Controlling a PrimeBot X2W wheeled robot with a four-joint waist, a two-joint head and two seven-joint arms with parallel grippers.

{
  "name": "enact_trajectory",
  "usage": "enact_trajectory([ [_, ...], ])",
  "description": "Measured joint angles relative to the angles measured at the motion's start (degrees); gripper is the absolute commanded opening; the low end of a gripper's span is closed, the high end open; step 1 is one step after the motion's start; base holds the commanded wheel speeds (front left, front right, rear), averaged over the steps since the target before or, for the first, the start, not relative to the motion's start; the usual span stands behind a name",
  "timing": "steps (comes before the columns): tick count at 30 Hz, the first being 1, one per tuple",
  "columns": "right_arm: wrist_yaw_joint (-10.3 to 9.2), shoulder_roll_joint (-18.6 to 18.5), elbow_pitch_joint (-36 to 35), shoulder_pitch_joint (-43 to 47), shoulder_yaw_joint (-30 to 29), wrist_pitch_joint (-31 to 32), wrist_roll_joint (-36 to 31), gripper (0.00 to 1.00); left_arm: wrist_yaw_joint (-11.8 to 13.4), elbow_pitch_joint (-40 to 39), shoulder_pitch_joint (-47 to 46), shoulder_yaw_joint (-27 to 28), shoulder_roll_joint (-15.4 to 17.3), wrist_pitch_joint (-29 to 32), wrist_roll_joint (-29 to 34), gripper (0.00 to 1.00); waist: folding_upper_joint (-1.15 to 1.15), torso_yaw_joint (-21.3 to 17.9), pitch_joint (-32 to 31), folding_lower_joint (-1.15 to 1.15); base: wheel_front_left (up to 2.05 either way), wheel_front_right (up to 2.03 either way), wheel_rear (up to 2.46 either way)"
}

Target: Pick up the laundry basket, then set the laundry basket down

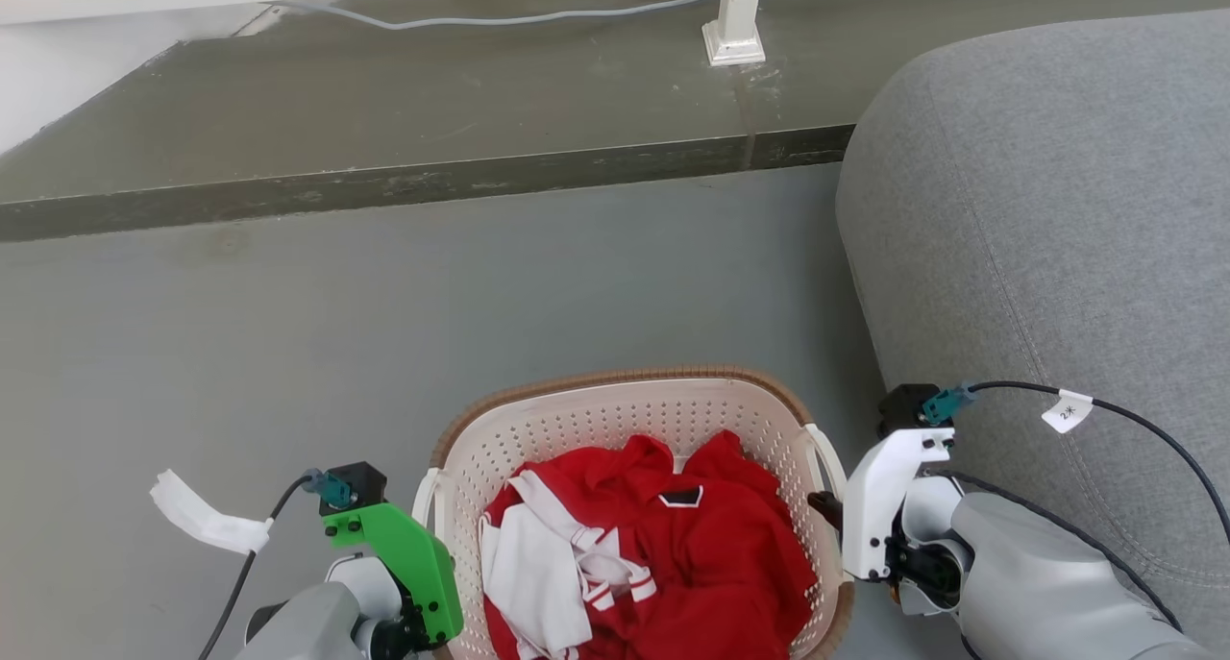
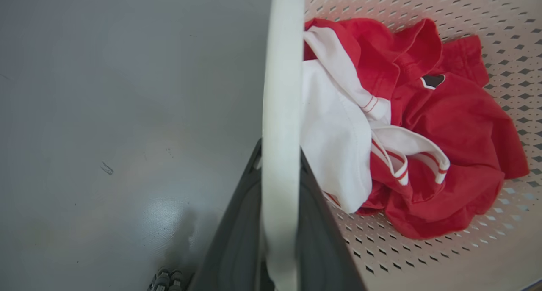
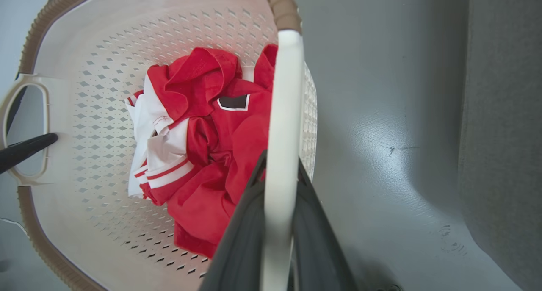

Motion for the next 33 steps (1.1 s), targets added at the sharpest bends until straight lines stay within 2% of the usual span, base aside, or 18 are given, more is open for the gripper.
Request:
enact_trajectory([
  [23,-0.01,-0.73,-0.56,-0.13,1.80,0.67,1.48,0.00,0.00,-0.26,-0.02,-0.88,0.04,0.90,-1.02,0.00,0.00,-0.05,0.85,0.00,0.00,0.00,0.00],
  [33,-0.01,-1.58,-1.47,-0.62,2.02,-0.92,1.63,0.00,0.01,-0.78,-1.10,-1.36,0.07,-0.80,-1.35,0.00,0.00,0.03,2.54,0.00,0.00,0.00,0.00],
])
